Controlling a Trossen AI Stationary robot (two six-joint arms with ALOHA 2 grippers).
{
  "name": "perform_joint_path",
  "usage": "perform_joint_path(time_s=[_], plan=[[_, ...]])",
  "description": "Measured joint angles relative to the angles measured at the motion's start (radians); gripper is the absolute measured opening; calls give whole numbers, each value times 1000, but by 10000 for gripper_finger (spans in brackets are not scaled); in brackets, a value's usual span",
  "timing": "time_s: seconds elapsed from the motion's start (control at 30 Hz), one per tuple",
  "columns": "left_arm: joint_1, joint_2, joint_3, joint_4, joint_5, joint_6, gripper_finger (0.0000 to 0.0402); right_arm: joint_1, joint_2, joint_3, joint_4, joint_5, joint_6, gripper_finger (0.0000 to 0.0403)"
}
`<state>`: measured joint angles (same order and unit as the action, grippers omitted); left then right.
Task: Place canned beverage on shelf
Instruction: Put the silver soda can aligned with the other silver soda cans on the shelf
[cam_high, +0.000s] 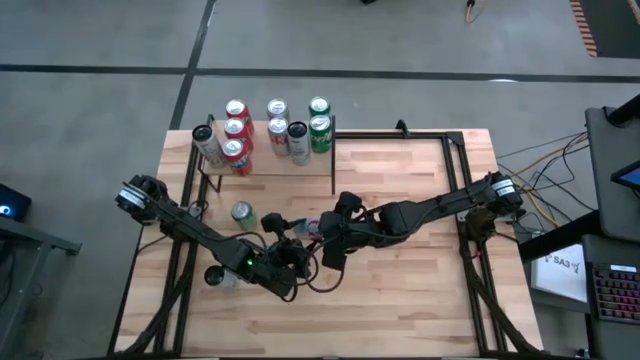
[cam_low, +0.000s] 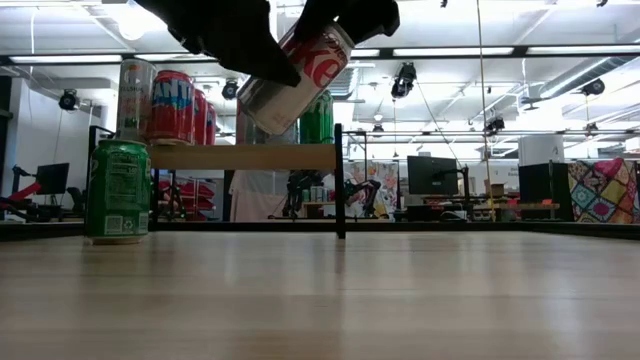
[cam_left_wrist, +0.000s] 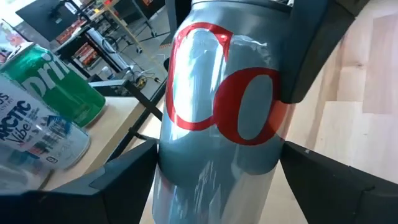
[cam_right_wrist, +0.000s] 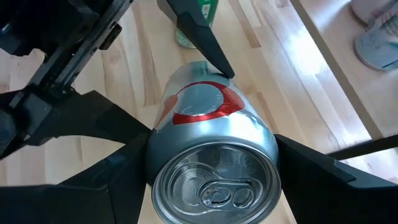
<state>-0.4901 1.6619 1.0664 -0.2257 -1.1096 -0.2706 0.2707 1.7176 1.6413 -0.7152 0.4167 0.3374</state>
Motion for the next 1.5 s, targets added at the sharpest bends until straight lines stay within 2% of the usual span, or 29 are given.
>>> perform_joint_path(time_s=[0.13, 0.27, 0.43, 0.73, 0.9, 0.97, 1.13, 1.3, 1.5], plan=[[0, 0, 0, 18, 14, 33, 328, 2, 0, 0, -1, -6, 2, 284], [2, 3, 0, 24, -81, 102, 329, -1, -1, 2, 10, 13, 2, 284], [9, 3, 0, 45, -19, 103, 330, -4, 0, 1, 52, -16, 7, 284], [21, 3, 0, 49, -51, 97, 329, -17, 0, 1, 75, -25, 36, 284], [21, 3, 0, 49, -61, 117, 293, -21, 0, 1, 77, -24, 15, 284], [21, 4, 0, 49, -61, 120, 288, -21, 0, 1, 78, -23, 11, 303], [17, 4, 0, 47, -60, 134, 288, -20, -9, 1, 86, -38, 5, 383], [7, -12, -7, 34, -57, 159, 288, -18, -64, 1, 102, -38, -54, 388], [-1, -119, -62, 44, -69, 178, 288, -18, -146, 2, 120, -24, -148, 389]])
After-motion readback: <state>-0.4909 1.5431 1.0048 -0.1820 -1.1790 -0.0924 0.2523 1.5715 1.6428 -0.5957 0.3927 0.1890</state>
